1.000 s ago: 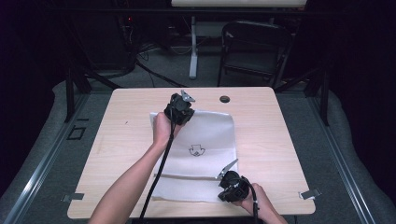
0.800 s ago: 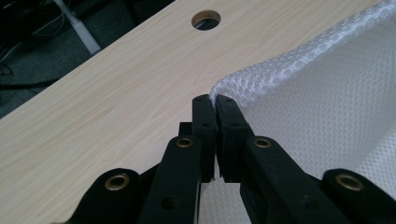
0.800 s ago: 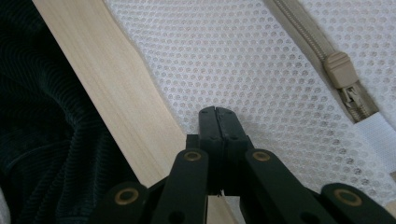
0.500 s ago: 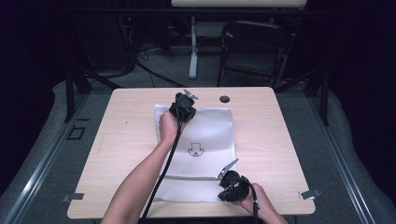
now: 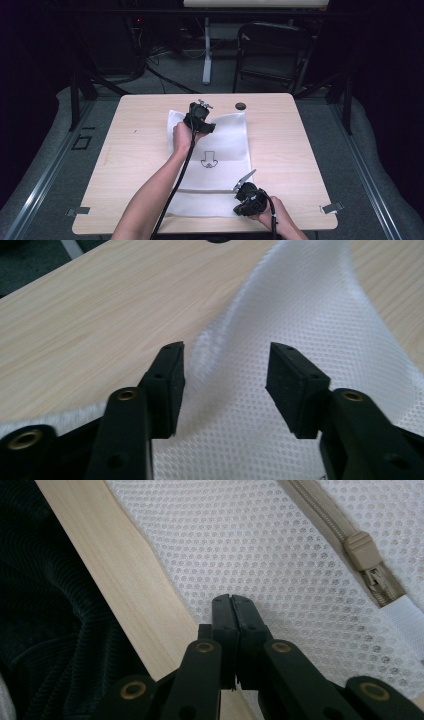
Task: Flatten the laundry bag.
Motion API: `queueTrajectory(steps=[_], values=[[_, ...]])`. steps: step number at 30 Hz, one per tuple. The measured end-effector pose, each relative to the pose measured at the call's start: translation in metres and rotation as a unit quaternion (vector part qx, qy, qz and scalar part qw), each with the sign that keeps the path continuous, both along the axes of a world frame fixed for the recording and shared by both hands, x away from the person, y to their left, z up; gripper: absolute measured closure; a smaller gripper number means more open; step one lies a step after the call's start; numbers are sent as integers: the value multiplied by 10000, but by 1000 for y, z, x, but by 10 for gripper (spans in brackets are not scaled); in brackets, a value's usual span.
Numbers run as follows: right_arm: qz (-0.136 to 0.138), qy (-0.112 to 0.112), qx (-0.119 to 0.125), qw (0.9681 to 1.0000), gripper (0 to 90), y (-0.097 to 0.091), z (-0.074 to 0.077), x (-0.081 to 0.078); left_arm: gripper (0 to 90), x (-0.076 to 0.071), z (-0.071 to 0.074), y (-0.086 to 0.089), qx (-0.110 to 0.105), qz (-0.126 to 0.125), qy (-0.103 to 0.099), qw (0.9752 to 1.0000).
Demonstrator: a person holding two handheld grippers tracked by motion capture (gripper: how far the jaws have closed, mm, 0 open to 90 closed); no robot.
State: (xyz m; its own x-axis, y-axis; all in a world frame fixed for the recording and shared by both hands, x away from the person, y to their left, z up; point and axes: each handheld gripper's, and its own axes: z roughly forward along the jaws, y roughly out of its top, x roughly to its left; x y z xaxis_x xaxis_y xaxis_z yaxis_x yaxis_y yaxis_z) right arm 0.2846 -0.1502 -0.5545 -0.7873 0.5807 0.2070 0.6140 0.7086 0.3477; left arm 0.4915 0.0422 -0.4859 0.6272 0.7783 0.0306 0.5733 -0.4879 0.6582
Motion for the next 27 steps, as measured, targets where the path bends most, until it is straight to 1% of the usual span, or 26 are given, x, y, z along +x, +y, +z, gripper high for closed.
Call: queueTrajectory(steps=[1,2,3,4,5,7,8,9,10,11,12,13,14,15,16,18,19,20,22,23,24,25,27], values=[[-7,-24,-33,10000,891,0,0,0,398,0,0,0,-23,90,-27,10000],[-24,-29,-38,10000,891,0,0,0,317,0,0,0,-41,140,-42,9999],[25,-26,-54,10000,890,0,0,1,269,0,0,0,-90,169,-36,9998],[-12,8,29,10000,883,0,0,0,256,0,-1,1,-152,137,18,9998],[-11,-15,-7,10000,877,0,0,0,229,-1,-1,1,-186,78,49,9998],[0,15,22,10000,857,0,0,0,189,-6,-2,0,-261,-53,91,9996],[-1,36,54,10000,844,0,0,0,182,-9,-2,1,-286,-119,82,9995],[-98,48,207,9997,836,1,-2,-1,171,-12,-3,1,-311,-155,85,9994],[-80,18,177,9998,826,1,-2,-1,164,-15,-5,2,-326,-221,108,9992],[44,62,103,9999,797,1,0,0,161,-19,-7,2,-306,-301,134,9990],[84,70,85,9999,770,1,0,0,157,-21,-9,3,-317,-328,132,9989],[109,66,111,9999,733,1,0,0,155,-25,-11,4,-330,-376,148,9986],[95,143,288,9994,666,2,0,-1,151,-28,-13,5,-350,-427,155,9984],[143,125,287,9994,586,3,0,-1,142,-32,-14,6,-358,-477,163,9981],[177,95,299,9994,535,3,1,-1,136,-35,-16,7,-341,-516,173,9979],[198,103,469,9987,454,5,1,-1,132,-43,-18,10,-273,-632,187,9974],[191,34,438,9989,430,4,2,1,131,-45,-19,11,-226,-667,171,9974],[198,18,454,9988,401,3,4,1,130,-50,-20,13,-241,-706,172,9971],[59,-63,558,9984,291,1,7,3,127,-57,-21,17,-249,-730,186,9968],[14,-87,543,9985,233,-1,9,3,120,-61,-21,20,-265,-775,211,9964],[-14,-117,531,9985,201,-3,10,4,112,-65,-20,22,-317,-777,244,9962],[-47,-167,529,9985,170,-5,12,5,108,-70,-19,23,-307,-821,256,9958],[-121,-181,570,9981,134,-8,15,6,100,-80,-16,26,-368,-912,259,9948]])
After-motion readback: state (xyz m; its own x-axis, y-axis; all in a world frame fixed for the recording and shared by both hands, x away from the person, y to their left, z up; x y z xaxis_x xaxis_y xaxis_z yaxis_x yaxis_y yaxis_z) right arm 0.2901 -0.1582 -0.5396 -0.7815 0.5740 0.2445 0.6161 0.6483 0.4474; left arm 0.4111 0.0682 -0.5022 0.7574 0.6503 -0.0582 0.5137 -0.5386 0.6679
